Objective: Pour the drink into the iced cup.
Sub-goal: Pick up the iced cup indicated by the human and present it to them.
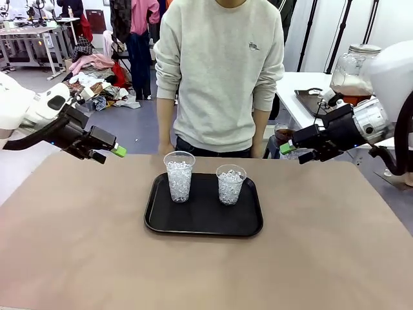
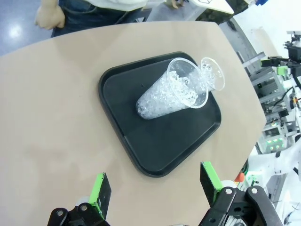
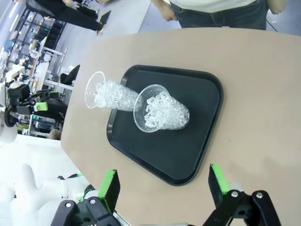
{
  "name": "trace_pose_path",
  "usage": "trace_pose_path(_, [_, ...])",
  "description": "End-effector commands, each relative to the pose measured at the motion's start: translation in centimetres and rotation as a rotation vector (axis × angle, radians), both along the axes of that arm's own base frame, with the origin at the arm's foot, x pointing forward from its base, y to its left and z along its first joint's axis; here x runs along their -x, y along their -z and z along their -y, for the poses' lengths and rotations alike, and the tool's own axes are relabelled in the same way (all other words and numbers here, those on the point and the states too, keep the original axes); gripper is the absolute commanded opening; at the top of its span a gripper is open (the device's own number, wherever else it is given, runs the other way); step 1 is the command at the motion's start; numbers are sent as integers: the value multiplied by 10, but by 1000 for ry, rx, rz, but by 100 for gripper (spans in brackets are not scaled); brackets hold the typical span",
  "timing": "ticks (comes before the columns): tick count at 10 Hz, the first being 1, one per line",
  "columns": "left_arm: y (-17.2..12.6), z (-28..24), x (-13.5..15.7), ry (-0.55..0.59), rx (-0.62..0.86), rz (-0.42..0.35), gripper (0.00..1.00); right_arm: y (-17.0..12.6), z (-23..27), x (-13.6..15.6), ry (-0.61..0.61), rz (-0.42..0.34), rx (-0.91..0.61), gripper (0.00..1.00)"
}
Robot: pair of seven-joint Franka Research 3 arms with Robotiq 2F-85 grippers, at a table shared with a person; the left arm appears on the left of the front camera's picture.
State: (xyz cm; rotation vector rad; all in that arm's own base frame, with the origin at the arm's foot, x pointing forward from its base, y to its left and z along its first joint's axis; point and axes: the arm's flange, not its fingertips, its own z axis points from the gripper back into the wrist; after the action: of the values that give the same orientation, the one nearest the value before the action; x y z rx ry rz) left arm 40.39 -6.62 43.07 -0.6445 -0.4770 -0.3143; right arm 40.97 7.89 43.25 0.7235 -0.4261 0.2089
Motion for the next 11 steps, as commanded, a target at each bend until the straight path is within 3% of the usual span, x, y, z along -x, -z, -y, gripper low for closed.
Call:
trace_pose_path(1, [-3, 0, 1, -16, 29, 2, 100, -2, 2, -2, 14, -5, -31, 100])
trace_pose_path(2, [0, 0, 0, 0, 0, 0, 100, 0, 0, 0, 0, 0, 0, 100])
trace_pose_path(6, [-1, -23, -25, -136, 212, -177, 100, -10, 5, -11, 159, -219, -170, 100])
trace_pose_path(11, [13, -46, -40, -193, 423, -318, 100, -7, 28, -21, 202, -369, -409, 100])
